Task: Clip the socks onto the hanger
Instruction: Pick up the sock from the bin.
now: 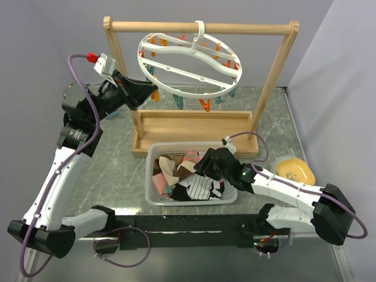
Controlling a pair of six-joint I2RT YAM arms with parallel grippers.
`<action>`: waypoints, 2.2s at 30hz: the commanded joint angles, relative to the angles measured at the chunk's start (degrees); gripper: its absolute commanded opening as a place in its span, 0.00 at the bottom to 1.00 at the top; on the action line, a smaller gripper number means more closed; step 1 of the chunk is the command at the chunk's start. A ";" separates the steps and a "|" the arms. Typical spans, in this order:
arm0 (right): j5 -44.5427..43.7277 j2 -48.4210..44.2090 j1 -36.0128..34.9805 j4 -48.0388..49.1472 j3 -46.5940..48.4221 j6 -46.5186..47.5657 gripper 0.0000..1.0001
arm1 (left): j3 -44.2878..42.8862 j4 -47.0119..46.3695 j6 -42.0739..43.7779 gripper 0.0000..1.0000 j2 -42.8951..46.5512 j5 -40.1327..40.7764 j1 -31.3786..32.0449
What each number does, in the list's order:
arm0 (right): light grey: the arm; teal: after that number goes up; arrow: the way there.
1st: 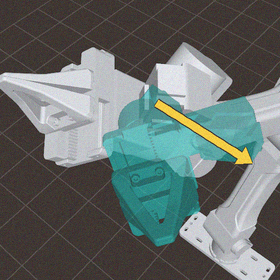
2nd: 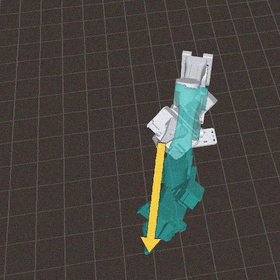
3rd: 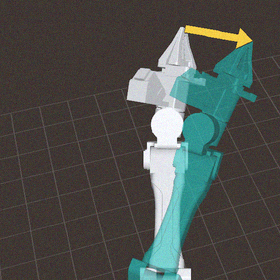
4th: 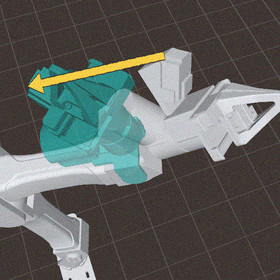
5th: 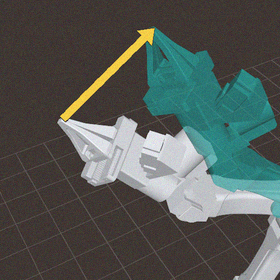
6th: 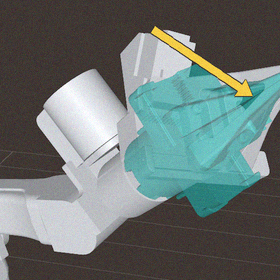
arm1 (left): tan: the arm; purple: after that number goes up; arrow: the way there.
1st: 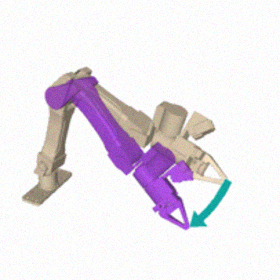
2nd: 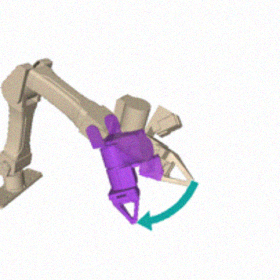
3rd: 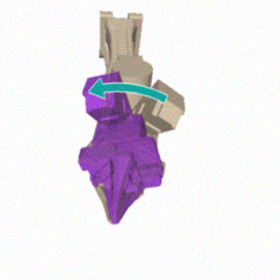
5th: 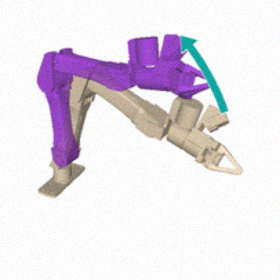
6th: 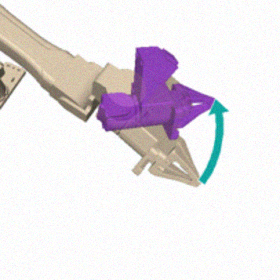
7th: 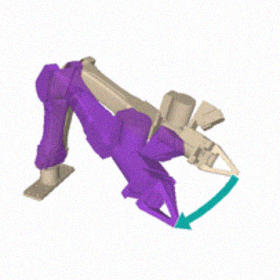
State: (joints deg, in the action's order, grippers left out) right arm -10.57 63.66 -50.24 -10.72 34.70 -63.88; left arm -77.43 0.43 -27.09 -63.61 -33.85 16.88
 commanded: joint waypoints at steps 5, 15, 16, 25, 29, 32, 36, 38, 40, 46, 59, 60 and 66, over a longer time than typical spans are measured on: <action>2.22 3.31 1.63 4.66 0.89 -2.13 0.58 | -0.62 -0.87 -0.42 0.01 1.74 -1.93 0.17; 2.57 6.47 3.04 7.11 2.48 -2.04 0.52 | -0.18 -1.04 -0.33 0.01 1.83 -1.93 0.17; 2.66 6.83 3.04 7.38 2.57 -2.13 0.51 | -0.18 -0.87 -0.33 0.01 1.91 -1.93 0.17; 0.20 7.45 3.22 6.68 5.90 -0.20 0.29 | 0.08 -0.60 0.02 0.01 2.00 -2.19 0.17; -2.79 4.38 2.96 5.62 6.70 2.35 0.16 | 0.17 -0.60 0.02 0.01 1.83 -2.10 0.17; -5.25 0.25 1.29 5.10 6.61 5.51 0.11 | 0.17 -0.60 0.11 0.01 1.57 -2.10 0.17; -11.13 -4.14 -5.27 5.27 6.70 14.01 0.04 | -0.44 -0.60 -0.24 0.01 1.13 -2.10 0.17; -17.86 -6.25 -9.59 5.10 7.40 18.07 0.00 | -0.88 -0.60 -0.24 0.01 0.86 -2.01 0.17; -22.55 -7.40 -16.45 3.78 8.98 24.13 0.00 | -1.41 -0.60 -0.15 0.01 0.60 -1.84 0.17; -25.38 -12.68 -23.14 4.39 14.86 37.66 0.00 | -1.67 -0.60 -0.77 0.01 0.07 -1.40 0.17; -18.96 -6.72 -25.43 -7.79 40.42 63.34 0.00 | -2.11 -0.95 -1.47 0.01 -0.02 -1.49 0.17; -19.22 -5.57 -25.61 -8.52 41.32 63.35 0.00 | -2.11 -1.13 -1.39 0.01 0.07 -1.57 0.17; -17.47 0.67 -25.87 -9.66 44.84 65.02 0.00 | -2.20 -1.31 -1.82 0.01 -0.02 -1.75 0.17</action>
State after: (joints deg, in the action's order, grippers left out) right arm -29.91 59.94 -75.55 -15.88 76.90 -2.85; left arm -77.38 0.43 -27.75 -64.01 -34.26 16.97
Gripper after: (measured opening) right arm 0.010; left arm 0.100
